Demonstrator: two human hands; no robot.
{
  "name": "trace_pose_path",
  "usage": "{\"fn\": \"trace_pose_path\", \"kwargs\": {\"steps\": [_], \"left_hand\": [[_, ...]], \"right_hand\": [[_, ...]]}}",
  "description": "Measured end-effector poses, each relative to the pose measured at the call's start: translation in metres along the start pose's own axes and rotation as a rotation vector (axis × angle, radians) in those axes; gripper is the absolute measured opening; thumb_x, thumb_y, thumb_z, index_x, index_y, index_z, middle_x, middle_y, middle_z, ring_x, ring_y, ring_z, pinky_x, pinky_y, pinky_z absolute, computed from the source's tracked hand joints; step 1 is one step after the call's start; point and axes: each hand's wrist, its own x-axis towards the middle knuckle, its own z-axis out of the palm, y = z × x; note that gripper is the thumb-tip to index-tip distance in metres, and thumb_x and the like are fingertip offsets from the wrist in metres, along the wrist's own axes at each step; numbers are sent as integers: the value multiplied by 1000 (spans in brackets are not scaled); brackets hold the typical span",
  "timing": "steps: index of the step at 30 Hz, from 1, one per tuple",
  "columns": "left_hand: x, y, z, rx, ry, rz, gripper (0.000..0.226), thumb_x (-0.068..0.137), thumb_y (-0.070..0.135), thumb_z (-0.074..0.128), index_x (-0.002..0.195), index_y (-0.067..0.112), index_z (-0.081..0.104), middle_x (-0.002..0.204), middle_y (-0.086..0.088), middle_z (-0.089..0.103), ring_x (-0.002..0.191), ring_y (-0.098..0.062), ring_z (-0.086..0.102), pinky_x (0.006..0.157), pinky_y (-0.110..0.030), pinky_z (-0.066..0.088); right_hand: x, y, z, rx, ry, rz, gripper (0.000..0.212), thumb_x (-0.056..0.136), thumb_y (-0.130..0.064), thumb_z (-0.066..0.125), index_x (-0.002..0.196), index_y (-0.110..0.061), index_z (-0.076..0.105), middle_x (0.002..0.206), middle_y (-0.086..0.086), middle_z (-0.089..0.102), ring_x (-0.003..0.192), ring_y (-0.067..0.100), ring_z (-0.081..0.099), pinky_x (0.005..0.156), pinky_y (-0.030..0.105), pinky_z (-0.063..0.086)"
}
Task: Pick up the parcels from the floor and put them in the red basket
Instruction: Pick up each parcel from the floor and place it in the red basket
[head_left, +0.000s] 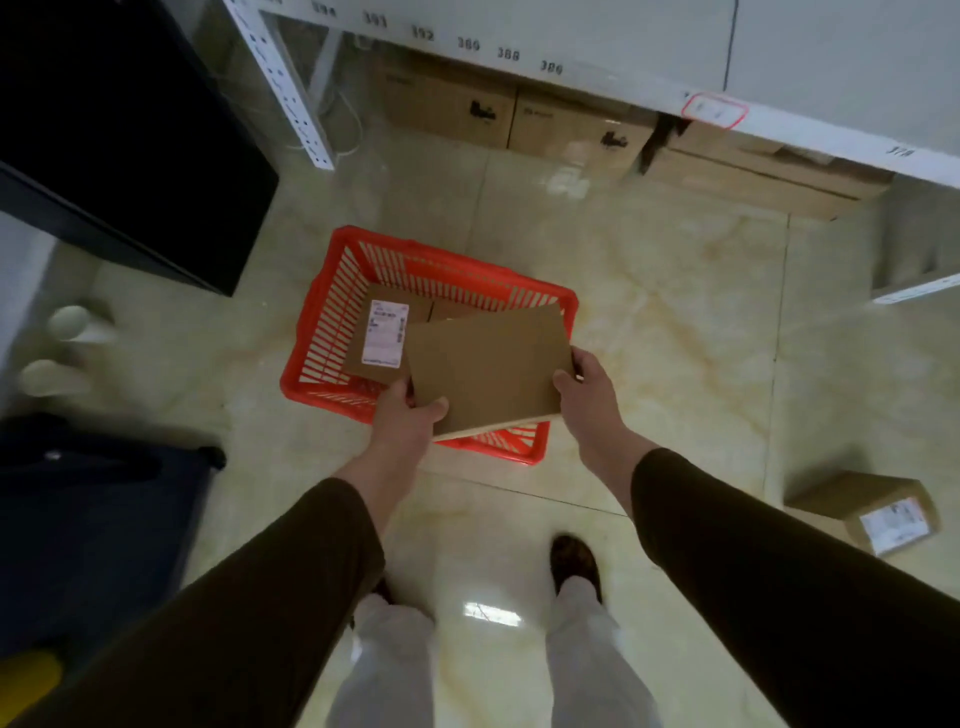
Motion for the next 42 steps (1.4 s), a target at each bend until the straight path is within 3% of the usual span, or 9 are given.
{"fn": "trace_pose_path", "kwargs": {"steps": [4, 16, 21, 25, 29, 32, 35, 39, 42], "left_hand": [[11, 11, -49, 25, -20, -3, 55, 93, 2, 63, 142, 23, 49, 132, 2, 60, 121, -21, 56, 107, -43, 44], [93, 17, -83, 158, -82, -69, 67, 94, 20, 65, 149, 42, 35, 139, 9, 53, 131, -24, 52, 110, -54, 42], [133, 9, -96, 217, -68, -69, 60, 90, 19, 71, 142, 32, 44, 132, 5, 59, 122, -23, 58, 106, -50, 47], [165, 7, -112, 284, -49, -58, 55, 89, 16, 73, 138, 20, 49, 130, -4, 62, 114, -26, 63, 97, -44, 53], [196, 12, -126, 298, -114, -72, 56, 90, 12, 71, 137, 27, 45, 127, 1, 62, 105, -24, 66, 83, -43, 57], [216, 20, -130, 347, -125, 0, 54, 93, 15, 67, 141, 31, 45, 127, 2, 60, 100, -16, 65, 72, -30, 53], [232, 29, -127, 382, -147, 62, 60, 93, 18, 66, 144, 39, 41, 138, 3, 54, 119, -21, 58, 96, -43, 52], [253, 40, -122, 468, -200, 136, 63, 91, 12, 66, 142, 39, 40, 141, 3, 48, 126, -22, 52, 106, -50, 46], [270, 48, -119, 592, -201, 208, 63, 90, 12, 67, 142, 35, 39, 141, 0, 44, 127, -23, 49, 108, -50, 45]], "right_hand": [[-12, -10, 51, -34, 22, -2, 45, 101, -17, 50, 146, -18, 50, 136, 6, 60, 120, 29, 59, 104, 53, 50], [33, -23, 108, 23, -34, 56, 41, 107, -16, 47, 148, -19, 45, 132, -1, 56, 115, 21, 56, 92, 36, 50], [54, -16, 132, -24, -54, 47, 44, 105, -17, 52, 147, -21, 41, 136, 1, 53, 125, 27, 57, 105, 50, 52], [64, -5, 153, 13, -111, -8, 71, 98, -14, 61, 154, -38, 25, 148, -2, 47, 129, 28, 55, 100, 56, 54], [77, 5, 169, 81, -124, 4, 108, 84, -14, 78, 156, -52, 8, 156, 6, 42, 132, 31, 53, 97, 59, 55], [83, 11, 179, 157, -129, 64, 95, 87, -12, 78, 156, -41, 19, 145, 4, 47, 119, 29, 57, 84, 45, 59], [85, 22, 192, 172, -76, 153, 68, 92, -20, 73, 145, -27, 31, 143, 16, 52, 97, 35, 69, 66, 36, 61], [79, 35, 218, 235, -82, 271, 59, 99, -19, 64, 145, -23, 26, 138, 23, 53, 79, 31, 73, 67, 41, 63], [76, 43, 236, 288, -106, 291, 55, 103, -19, 56, 151, -23, 29, 142, 19, 52, 89, 33, 74, 72, 40, 64]]}}
